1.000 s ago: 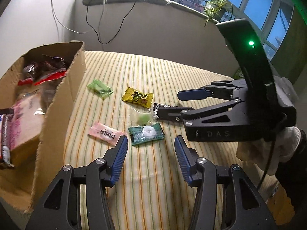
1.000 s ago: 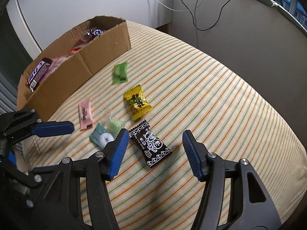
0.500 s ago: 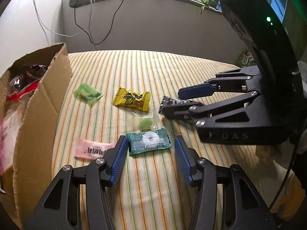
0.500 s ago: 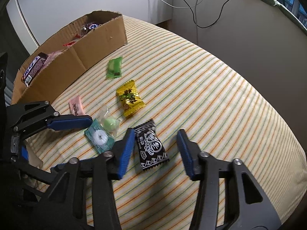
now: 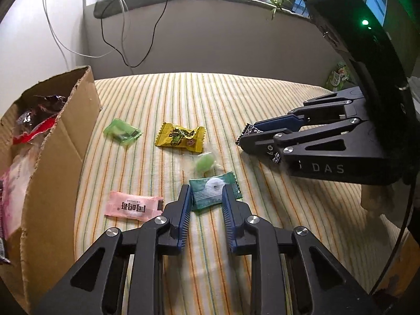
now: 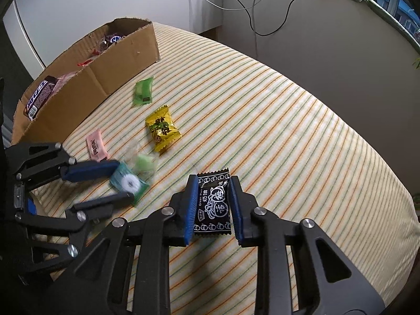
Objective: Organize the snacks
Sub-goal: 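Grasp the black-and-white candy packet with the right tool while the left tool grasps the green mint packet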
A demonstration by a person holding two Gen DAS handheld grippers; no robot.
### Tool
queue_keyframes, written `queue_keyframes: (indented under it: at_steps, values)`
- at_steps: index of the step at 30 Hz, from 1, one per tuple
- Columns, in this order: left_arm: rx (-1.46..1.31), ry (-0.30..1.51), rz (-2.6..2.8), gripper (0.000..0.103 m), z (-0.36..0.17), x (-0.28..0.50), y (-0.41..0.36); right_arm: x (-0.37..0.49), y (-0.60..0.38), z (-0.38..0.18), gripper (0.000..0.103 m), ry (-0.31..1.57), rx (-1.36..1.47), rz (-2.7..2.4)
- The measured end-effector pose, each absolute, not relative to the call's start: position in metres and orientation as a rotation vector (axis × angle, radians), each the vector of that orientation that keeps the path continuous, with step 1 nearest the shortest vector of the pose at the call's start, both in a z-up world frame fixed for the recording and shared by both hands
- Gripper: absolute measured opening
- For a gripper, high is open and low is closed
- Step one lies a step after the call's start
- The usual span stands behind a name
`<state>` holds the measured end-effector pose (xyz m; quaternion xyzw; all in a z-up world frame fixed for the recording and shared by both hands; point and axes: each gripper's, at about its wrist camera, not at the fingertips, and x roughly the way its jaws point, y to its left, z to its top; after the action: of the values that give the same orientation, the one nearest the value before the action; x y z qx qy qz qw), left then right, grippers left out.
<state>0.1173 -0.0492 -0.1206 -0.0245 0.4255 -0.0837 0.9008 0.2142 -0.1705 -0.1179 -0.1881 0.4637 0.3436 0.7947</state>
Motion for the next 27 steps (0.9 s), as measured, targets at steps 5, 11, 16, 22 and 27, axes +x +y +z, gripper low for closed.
queue_keyframes:
  at_steps: [5,11,16,22,27]
  values:
    - [-0.051,0.886,-0.186,0.021,-0.120,0.113,-0.047,0.212,-0.175,-0.116,0.022,0.992,-0.410,0.729]
    - [-0.028,0.923,-0.287,0.021,-0.121,0.111,-0.058,0.211,-0.175,-0.116,0.022,0.994,-0.404,0.723]
    - [-0.040,0.845,-0.283,0.039,-0.101,0.111,-0.048,0.213,-0.176,-0.117,0.022,0.995,-0.397,0.716]
    - [-0.045,0.876,-0.329,0.038,-0.104,0.130,-0.048,0.214,-0.178,-0.116,0.021,0.994,-0.388,0.713]
    - [-0.017,0.912,-0.327,0.038,-0.110,0.144,-0.053,0.215,-0.185,-0.115,0.021,0.996,-0.373,0.706]
